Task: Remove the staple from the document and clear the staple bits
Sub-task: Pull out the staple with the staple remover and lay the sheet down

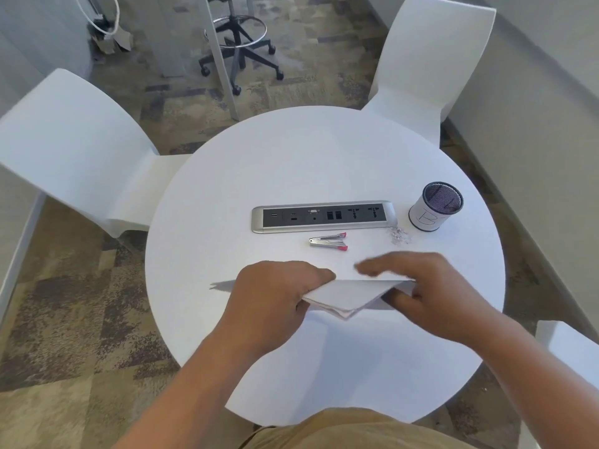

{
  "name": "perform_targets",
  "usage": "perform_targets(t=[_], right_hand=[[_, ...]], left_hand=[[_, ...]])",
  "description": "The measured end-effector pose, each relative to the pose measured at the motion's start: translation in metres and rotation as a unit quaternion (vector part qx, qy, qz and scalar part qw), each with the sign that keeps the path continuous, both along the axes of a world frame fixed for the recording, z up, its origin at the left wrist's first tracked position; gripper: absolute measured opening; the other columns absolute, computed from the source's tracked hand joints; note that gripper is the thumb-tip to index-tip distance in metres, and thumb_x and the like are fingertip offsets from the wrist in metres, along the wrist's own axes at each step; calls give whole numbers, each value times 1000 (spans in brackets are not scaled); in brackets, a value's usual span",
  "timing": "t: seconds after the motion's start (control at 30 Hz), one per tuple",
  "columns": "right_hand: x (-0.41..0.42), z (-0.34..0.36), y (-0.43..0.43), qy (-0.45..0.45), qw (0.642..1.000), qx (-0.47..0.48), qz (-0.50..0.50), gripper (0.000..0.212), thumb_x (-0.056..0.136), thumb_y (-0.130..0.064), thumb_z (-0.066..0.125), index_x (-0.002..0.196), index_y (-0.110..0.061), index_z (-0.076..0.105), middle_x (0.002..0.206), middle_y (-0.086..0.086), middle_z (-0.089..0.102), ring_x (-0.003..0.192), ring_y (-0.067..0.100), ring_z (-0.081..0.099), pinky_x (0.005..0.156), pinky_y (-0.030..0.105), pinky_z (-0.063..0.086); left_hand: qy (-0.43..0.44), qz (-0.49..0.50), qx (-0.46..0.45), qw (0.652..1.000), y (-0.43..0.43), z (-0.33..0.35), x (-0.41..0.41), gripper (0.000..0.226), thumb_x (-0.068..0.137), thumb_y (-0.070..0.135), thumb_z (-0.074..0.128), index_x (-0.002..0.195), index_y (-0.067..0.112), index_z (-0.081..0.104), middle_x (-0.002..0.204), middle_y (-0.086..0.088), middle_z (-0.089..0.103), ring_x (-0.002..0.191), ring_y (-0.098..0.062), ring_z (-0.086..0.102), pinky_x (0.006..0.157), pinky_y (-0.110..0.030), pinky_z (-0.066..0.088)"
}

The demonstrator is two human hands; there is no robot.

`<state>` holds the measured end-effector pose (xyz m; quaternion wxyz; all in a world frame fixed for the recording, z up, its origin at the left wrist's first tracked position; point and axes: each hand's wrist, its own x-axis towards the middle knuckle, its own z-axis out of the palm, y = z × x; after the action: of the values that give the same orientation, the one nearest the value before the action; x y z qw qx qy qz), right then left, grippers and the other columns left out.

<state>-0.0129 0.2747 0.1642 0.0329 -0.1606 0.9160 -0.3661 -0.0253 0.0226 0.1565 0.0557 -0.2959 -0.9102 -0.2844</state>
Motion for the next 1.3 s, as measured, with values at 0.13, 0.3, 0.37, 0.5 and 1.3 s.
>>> perform_targets(t=[0.13,0.3,0.37,0.5,1.3], right_hand=[[8,-18,-4,-40,994,-96,-34,40,86,4,63,90,-34,76,82,-24,71,76,-2,65,67,13,45],[20,-41,12,-144,930,-244,-235,24,86,-18,72,64,-10,66,60,-3,64,58,13,56,57,31,44],[24,-44,19,-181,891,-327,-257,33,72,-38,81,79,-7,74,83,8,78,75,27,73,67,42,60],[27,-61,31,-220,855,-398,-250,69,44,-58,90,93,-11,77,103,15,76,92,33,73,77,48,61],[13,-81,36,-146,929,-177,-289,20,88,-10,69,76,-26,71,64,-23,72,55,-8,62,51,9,45]], left_hand=[[3,32,116,993,-2,-9,-4,40,84,29,59,123,26,68,120,18,68,114,1,58,99,-25,45],[-3,285,325,902,-32,-43,-2,68,82,38,74,138,8,51,144,-3,52,137,-10,46,117,-33,35],[-131,326,402,846,-46,-57,-5,82,74,50,77,142,18,46,145,4,52,134,-7,49,115,-37,39],[-361,207,486,768,-53,-69,-11,78,61,38,90,131,21,59,122,-3,72,109,-18,69,85,-29,58],[-316,235,207,896,-51,-75,-8,32,80,16,82,103,37,74,85,19,77,90,5,69,83,-13,48]])
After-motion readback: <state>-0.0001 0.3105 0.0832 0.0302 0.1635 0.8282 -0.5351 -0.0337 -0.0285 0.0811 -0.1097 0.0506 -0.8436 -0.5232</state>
